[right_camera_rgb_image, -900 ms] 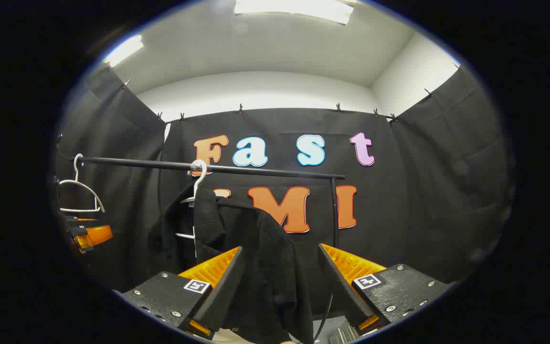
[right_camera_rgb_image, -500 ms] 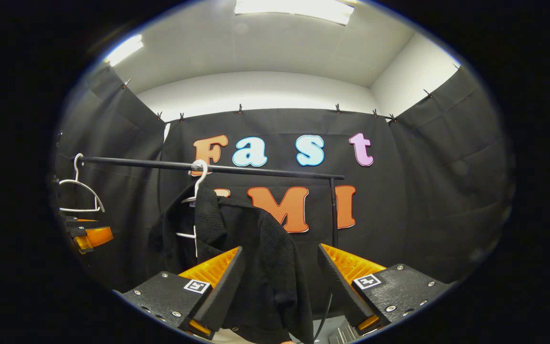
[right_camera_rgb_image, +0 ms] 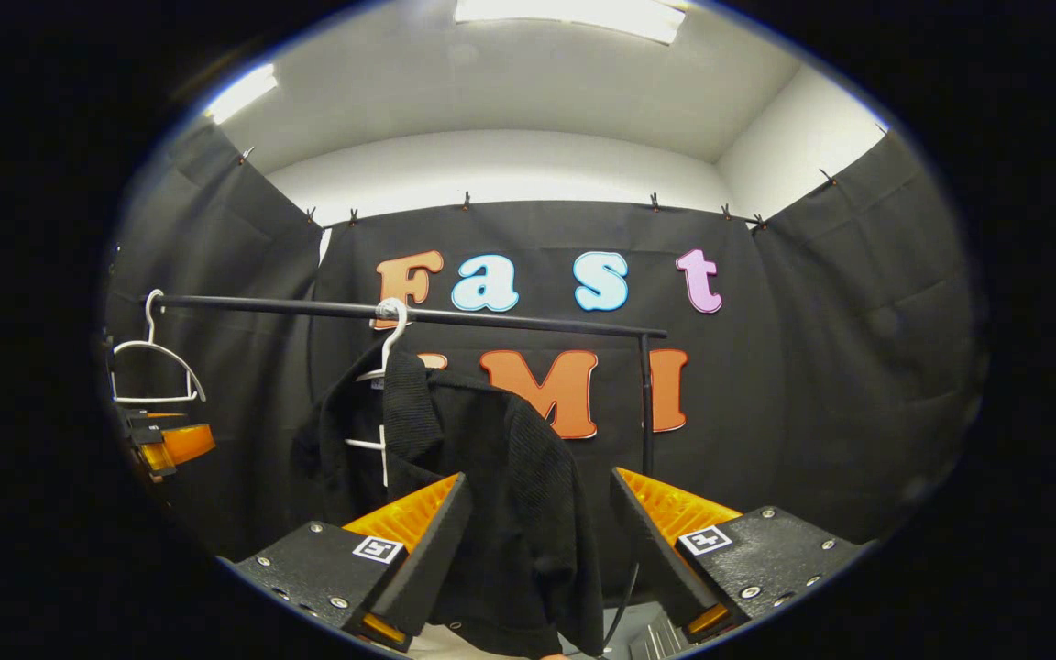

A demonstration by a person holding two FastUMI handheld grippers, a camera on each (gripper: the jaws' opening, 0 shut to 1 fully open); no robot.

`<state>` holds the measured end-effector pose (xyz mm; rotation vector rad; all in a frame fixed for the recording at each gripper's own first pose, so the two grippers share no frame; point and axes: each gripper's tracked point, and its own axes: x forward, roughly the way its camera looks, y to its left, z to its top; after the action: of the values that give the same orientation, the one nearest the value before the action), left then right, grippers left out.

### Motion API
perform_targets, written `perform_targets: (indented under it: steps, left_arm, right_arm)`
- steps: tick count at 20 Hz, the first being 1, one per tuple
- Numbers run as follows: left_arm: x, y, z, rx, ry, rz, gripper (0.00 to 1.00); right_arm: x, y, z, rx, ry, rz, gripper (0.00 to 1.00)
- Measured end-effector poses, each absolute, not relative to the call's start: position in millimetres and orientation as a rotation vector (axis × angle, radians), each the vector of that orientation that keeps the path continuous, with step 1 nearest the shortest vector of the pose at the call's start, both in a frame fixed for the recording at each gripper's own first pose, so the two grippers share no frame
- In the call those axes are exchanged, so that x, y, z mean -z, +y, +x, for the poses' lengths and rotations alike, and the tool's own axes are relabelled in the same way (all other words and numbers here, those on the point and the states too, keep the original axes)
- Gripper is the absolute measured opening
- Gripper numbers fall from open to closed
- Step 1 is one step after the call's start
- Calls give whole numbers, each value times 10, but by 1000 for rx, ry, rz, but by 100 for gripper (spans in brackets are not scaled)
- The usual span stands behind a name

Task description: Grasp the clothes on the hanger with both hands and then place them into the laundry hamper below.

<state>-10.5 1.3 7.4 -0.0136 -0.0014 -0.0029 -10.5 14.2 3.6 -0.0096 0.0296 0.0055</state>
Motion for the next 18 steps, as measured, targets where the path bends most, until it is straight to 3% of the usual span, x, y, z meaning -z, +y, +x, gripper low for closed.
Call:
perform_targets:
  steps: [1,2,3,6,13,17,18]
  left_arm:
    - [-73,3,-113,6,-2,-13,96]
    - [-86,-9,-123,9,-5,-11,96]
    - [-110,-17,-126,12,-12,-9,96]
    - [-140,-10,-139,5,-18,-6,100]
    - [-58,-10,-151,8,3,-6,96]
    - [-37,61,-167,1,5,-6,100]
    - [-38,91,-175,-2,4,-4,96]
  right_arm:
    - [-52,158,-108,-7,28,-5,93]
    - [-76,159,-114,-6,22,-5,100]
    - [-96,137,-132,0,15,-10,93]
    - [-92,170,-144,0,11,-10,93]
    - [105,448,-84,-12,33,-34,93]
    - [227,753,-22,-48,44,-32,94]
    - [256,825,-1,-52,45,-44,94]
